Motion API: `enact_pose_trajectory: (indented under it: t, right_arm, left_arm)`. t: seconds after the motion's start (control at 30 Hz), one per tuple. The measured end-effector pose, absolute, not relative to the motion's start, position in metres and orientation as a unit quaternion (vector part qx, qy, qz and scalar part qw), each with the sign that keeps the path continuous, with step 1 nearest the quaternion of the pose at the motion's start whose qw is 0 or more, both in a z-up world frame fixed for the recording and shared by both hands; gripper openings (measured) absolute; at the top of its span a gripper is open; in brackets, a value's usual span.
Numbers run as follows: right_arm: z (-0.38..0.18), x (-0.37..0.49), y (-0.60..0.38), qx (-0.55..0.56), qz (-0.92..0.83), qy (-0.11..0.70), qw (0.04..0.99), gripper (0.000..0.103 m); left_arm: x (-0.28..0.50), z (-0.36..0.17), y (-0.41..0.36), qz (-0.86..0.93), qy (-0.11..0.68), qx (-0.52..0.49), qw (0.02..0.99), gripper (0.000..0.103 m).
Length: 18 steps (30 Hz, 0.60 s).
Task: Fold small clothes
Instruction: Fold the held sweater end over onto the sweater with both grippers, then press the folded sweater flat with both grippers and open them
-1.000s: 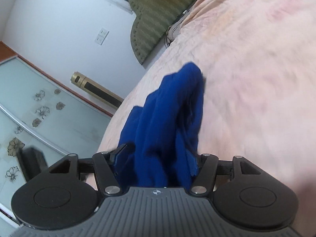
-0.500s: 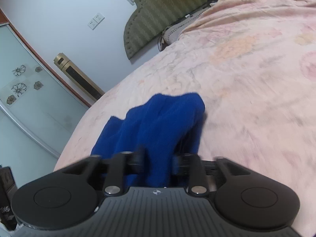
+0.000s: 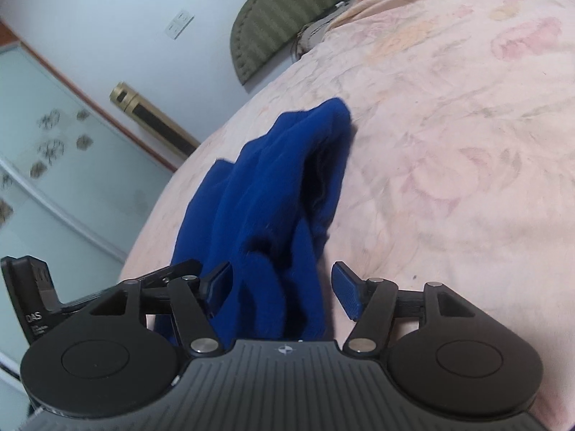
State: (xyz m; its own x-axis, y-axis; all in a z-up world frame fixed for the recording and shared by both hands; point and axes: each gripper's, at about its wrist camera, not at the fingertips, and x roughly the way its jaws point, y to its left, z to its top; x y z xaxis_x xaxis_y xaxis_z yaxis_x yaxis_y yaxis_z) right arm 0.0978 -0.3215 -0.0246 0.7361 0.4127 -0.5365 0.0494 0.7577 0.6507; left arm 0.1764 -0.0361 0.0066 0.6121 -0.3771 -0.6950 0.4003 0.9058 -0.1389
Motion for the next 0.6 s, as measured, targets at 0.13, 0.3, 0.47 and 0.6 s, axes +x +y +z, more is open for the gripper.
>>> enact_pose_trajectory:
  t: [0.13,0.3,0.47,0.6]
  right_arm:
    - [-0.022,0.092,-0.304,0.299,0.121,0.357,0.877,0.061]
    - [-0.022,0.092,-0.294,0.279,0.095,0.360,0.885,0.027]
    - [-0.026,0.085,-0.298,0.298,0.099,0.358,0.880,0.022]
    - [-0.024,0.083,-0.295,0.301,0.101,0.359,0.878,0.020]
  left_arm:
    - [0.160,-0.004,-0.015,-0.230,0.401,-0.010,0.887,0.086]
    - [0.150,-0.004,-0.013,-0.240,0.388,-0.020,0.890,0.071]
    - [0.144,-0.004,-0.022,-0.245,0.384,-0.008,0.890,0.044]
    - [0.139,-0.002,-0.021,-0.244,0.375,0.005,0.894,0.034]
